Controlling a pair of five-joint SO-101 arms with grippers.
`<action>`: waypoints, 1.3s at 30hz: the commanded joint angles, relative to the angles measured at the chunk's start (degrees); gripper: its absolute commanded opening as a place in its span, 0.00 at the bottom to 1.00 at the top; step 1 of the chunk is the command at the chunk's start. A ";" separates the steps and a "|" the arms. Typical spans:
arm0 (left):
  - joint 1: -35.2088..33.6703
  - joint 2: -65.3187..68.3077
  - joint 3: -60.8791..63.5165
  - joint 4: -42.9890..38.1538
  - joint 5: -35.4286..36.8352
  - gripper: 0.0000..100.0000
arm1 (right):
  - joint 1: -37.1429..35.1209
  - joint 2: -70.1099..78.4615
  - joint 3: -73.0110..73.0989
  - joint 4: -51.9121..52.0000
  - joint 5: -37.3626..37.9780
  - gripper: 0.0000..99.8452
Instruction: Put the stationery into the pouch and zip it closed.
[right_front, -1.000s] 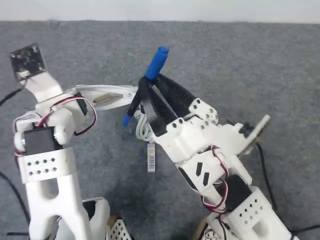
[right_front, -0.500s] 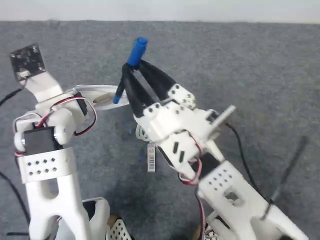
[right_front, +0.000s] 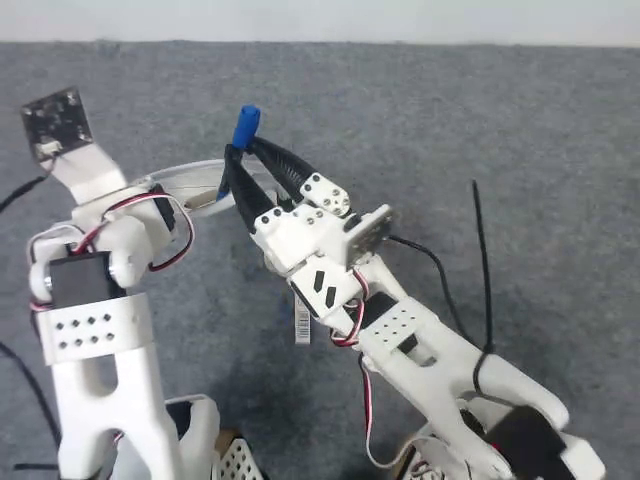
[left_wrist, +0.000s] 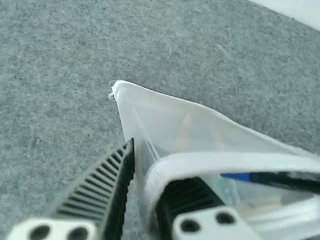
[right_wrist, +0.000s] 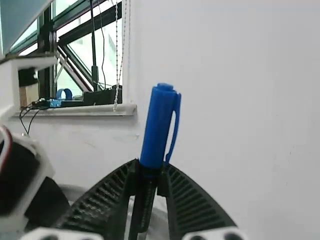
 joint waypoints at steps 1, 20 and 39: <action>-0.09 0.09 -1.98 -2.37 0.62 0.01 | -1.98 0.40 -0.26 -0.66 6.59 0.01; -0.09 0.09 -0.04 -3.87 0.62 0.01 | -6.46 0.40 6.07 6.55 16.70 0.01; -0.09 0.09 0.13 -3.96 0.62 0.01 | -6.81 -11.91 10.90 16.57 16.44 0.18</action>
